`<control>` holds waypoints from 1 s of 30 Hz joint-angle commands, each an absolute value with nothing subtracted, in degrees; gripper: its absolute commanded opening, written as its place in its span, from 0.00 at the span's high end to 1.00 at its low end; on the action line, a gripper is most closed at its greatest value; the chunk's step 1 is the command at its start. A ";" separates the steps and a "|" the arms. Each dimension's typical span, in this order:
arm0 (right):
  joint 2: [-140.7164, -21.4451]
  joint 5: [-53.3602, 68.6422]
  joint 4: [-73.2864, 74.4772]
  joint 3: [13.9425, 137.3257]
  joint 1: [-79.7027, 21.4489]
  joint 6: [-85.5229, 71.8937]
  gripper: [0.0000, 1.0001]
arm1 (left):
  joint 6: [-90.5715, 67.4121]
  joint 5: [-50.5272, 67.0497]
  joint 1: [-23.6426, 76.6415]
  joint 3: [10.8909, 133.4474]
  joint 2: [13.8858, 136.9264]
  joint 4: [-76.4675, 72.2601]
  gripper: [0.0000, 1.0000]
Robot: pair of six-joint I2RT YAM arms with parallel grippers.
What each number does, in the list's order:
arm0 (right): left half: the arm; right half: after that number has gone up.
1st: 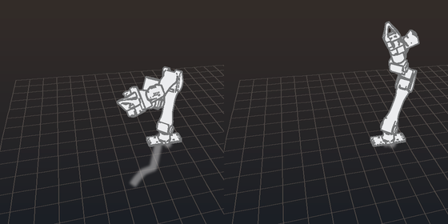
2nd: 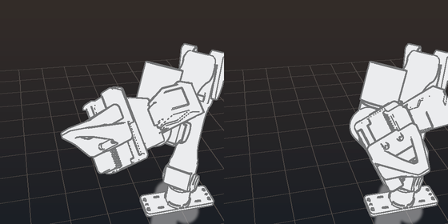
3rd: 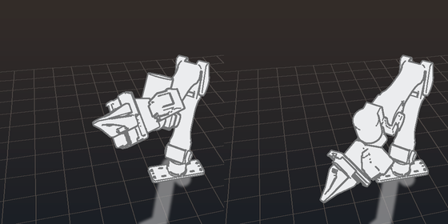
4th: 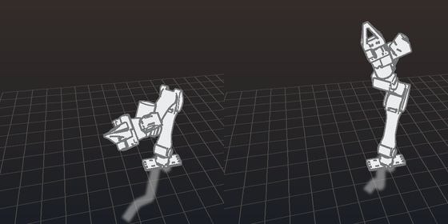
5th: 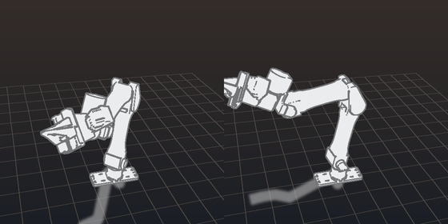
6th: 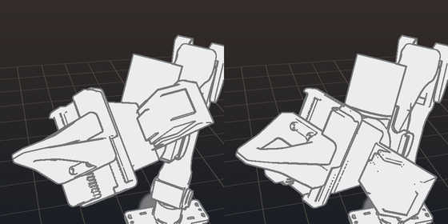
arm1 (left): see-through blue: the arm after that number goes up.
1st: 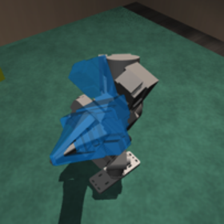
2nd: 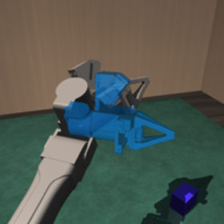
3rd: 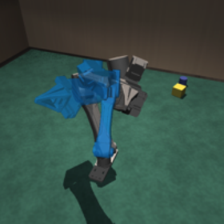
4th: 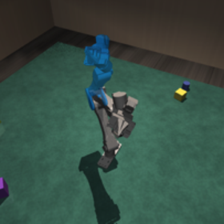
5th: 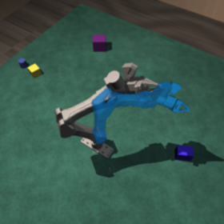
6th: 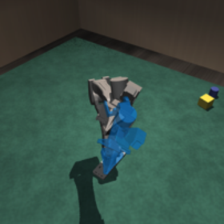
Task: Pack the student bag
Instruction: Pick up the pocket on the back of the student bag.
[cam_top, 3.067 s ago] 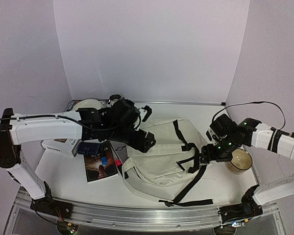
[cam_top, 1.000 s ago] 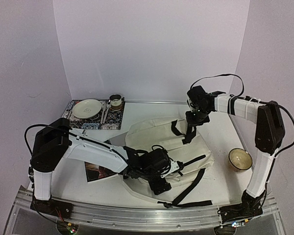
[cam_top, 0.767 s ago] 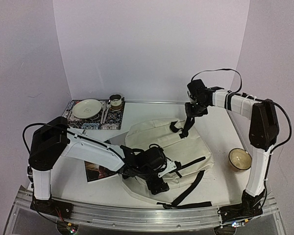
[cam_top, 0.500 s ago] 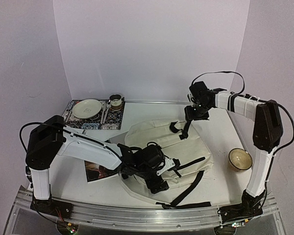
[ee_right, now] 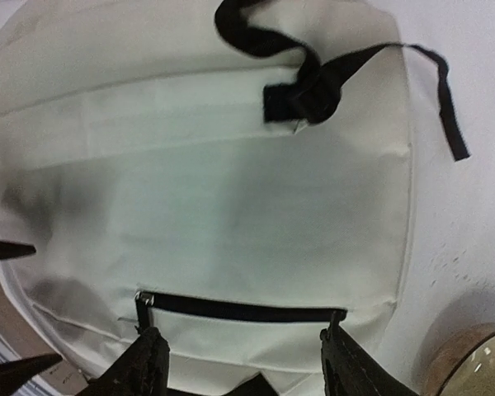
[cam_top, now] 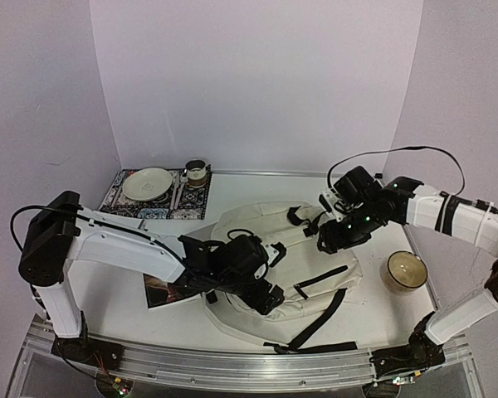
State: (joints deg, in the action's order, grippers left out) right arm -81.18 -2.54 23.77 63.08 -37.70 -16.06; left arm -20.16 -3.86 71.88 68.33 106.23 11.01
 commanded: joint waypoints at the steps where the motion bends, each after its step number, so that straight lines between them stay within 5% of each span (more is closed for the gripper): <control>1: -79.35 -0.48 27.95 57.39 -42.43 -20.30 0.41 | -32.15 -6.87 71.46 65.90 101.12 12.69 0.06; 24: -96.55 1.36 21.28 56.87 -52.82 -22.82 0.53 | -47.02 -8.85 69.54 61.80 100.56 19.62 0.07; 30: -100.45 0.00 20.59 56.58 -53.01 -22.85 0.79 | -49.71 -8.84 69.30 60.68 100.07 19.76 0.08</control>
